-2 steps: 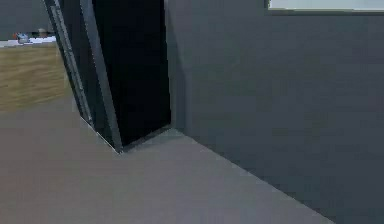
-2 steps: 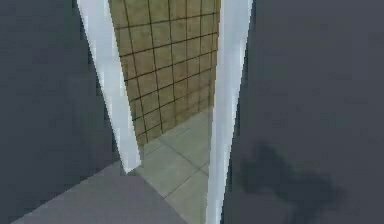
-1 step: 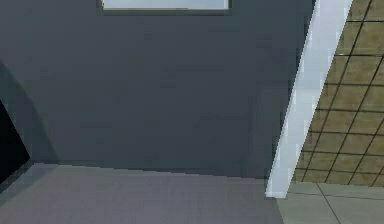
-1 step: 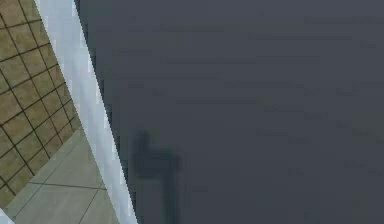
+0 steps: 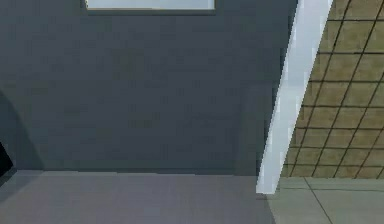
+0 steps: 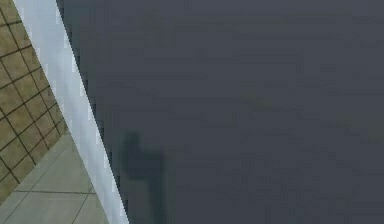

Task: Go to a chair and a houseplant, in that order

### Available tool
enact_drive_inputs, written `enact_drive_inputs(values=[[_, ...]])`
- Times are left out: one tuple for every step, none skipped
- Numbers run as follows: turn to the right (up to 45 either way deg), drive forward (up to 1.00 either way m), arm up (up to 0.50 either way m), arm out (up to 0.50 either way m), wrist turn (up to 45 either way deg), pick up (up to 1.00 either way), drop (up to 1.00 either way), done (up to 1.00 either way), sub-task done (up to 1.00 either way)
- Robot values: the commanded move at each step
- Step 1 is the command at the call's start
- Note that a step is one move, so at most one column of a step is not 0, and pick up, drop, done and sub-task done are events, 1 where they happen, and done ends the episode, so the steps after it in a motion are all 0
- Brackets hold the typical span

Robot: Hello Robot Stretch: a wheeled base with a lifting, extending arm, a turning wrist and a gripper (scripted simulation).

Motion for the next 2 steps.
enact_drive_inputs(values=[[0.0,0.45,0.0,0.0,0.0,0.0,0.0,0.0,0.0],[3.0,0.0,0.0,0.0,0.0,0.0,0.0,0.0,0.0]])
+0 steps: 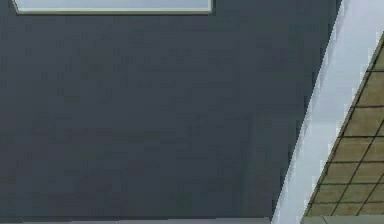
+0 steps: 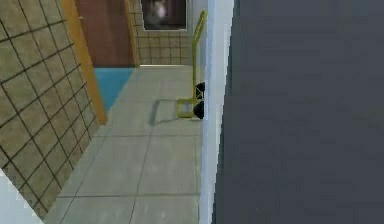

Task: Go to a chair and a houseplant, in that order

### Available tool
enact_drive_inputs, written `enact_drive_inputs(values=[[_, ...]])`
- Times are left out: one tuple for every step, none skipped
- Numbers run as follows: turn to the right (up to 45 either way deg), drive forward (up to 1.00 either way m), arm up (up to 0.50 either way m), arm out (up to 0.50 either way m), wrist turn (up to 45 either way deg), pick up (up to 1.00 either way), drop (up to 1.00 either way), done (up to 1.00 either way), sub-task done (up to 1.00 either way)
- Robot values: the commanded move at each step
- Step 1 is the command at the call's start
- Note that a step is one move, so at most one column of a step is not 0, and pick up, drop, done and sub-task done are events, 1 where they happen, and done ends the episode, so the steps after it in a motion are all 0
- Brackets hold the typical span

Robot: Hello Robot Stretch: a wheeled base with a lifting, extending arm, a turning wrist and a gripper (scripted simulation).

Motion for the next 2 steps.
enact_drive_inputs(values=[[0.0,0.25,0.0,0.0,0.0,0.0,0.0,0.0,0.0],[45.0,0.0,0.0,0.0,0.0,0.0,0.0,0.0,0.0]])
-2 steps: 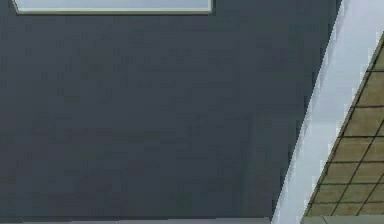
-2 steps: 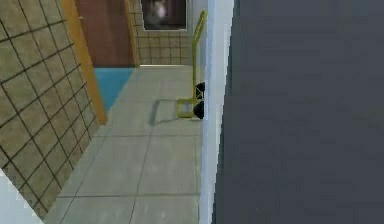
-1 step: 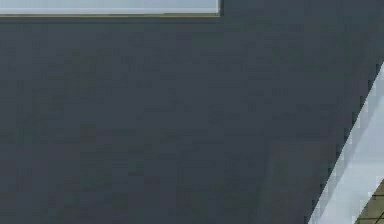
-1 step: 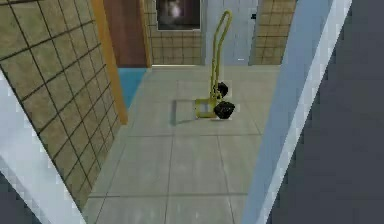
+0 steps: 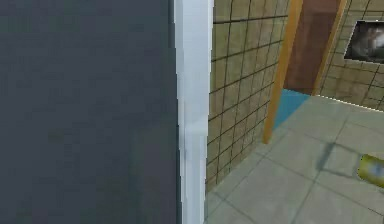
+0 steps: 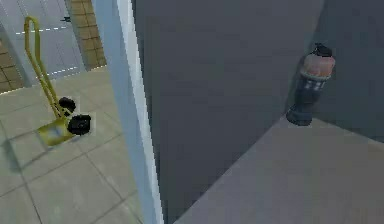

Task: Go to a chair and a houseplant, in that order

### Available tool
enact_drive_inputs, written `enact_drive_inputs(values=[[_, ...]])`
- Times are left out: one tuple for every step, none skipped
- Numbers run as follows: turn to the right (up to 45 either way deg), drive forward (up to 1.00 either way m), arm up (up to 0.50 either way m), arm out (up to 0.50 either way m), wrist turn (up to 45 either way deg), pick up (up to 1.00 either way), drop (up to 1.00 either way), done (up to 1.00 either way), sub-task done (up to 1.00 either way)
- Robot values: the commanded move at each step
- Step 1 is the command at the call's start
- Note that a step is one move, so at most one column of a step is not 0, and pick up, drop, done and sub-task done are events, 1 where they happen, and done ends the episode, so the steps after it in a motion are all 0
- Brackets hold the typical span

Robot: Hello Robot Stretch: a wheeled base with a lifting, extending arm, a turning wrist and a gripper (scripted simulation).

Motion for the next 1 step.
enact_drive_inputs(values=[[42.0,0.0,0.0,0.0,0.0,0.0,0.0,0.0,0.0]])
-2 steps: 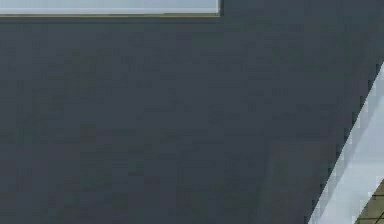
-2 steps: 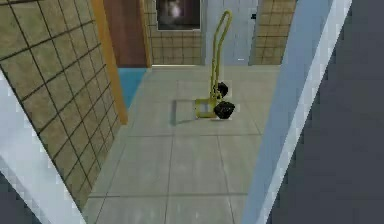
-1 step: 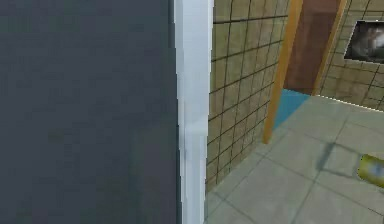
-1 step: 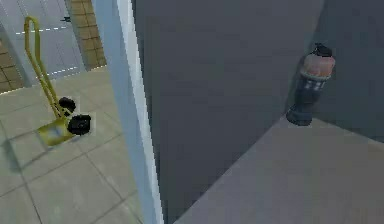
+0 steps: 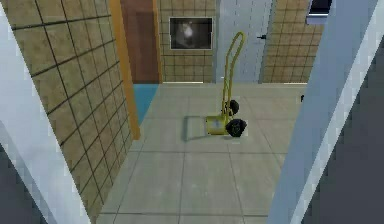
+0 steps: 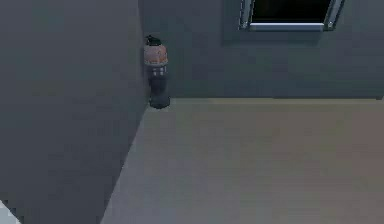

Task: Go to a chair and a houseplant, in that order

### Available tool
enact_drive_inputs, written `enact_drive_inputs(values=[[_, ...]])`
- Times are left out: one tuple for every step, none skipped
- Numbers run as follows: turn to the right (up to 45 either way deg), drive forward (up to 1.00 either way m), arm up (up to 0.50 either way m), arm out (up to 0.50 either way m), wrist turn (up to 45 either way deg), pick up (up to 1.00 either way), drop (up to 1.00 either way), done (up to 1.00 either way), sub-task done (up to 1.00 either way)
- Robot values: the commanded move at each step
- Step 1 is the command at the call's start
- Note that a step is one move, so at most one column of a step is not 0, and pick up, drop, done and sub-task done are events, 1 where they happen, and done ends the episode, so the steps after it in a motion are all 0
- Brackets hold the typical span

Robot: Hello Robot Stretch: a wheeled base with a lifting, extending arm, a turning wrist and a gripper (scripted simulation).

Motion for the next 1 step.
enact_drive_inputs(values=[[0.0,0.75,0.0,0.0,0.0,0.0,0.0,0.0,0.0]])
